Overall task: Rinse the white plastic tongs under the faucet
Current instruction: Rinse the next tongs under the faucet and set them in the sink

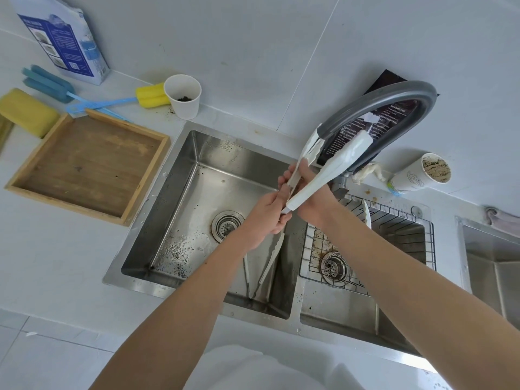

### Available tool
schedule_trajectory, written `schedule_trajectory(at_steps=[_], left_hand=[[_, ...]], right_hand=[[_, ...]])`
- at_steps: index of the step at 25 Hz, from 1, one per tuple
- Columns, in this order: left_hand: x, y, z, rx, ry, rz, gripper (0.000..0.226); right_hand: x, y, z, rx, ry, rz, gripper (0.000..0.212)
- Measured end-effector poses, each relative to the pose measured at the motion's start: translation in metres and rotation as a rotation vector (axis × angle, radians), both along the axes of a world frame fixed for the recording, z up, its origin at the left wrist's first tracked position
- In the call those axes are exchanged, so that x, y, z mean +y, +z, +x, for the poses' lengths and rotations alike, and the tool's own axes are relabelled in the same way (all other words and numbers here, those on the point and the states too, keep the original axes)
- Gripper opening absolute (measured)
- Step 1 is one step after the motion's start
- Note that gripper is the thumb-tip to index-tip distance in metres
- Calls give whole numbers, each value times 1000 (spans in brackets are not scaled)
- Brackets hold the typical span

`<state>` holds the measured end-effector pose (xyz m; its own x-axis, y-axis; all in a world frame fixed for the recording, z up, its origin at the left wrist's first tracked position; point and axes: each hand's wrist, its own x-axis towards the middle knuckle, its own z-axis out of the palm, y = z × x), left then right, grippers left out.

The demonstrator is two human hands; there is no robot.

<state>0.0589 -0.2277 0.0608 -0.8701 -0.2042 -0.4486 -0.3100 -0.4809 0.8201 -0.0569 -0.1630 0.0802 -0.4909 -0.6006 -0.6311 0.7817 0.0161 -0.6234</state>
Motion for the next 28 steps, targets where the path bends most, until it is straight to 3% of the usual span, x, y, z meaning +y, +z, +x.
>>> schedule_trajectory(at_steps=[4,6,11,15,18,23,28], left_hand=[[1,2,1,2,-8,-56,44],[3,4,-1,19,-1,-71,43],[1,7,-8,50,24,-61,45],[4,6,-7,32,-8,-94,43],[4,7,-10,39,-8,-77,45],[7,-2,-4,29,-10,5,42],[0,1,-7,34,4,89,43]], right_hand=[[3,9,-18,36,-15,-139,26],[2,13,-21,49,-29,-173,34],[9,1,4,28,101,-3,53],[6,13,-18,45,-12,-205,39],[9,4,-8,110,11,-110,22],[21,8,-3,214,190,19,11],[17,8,0,306,216,16,27]])
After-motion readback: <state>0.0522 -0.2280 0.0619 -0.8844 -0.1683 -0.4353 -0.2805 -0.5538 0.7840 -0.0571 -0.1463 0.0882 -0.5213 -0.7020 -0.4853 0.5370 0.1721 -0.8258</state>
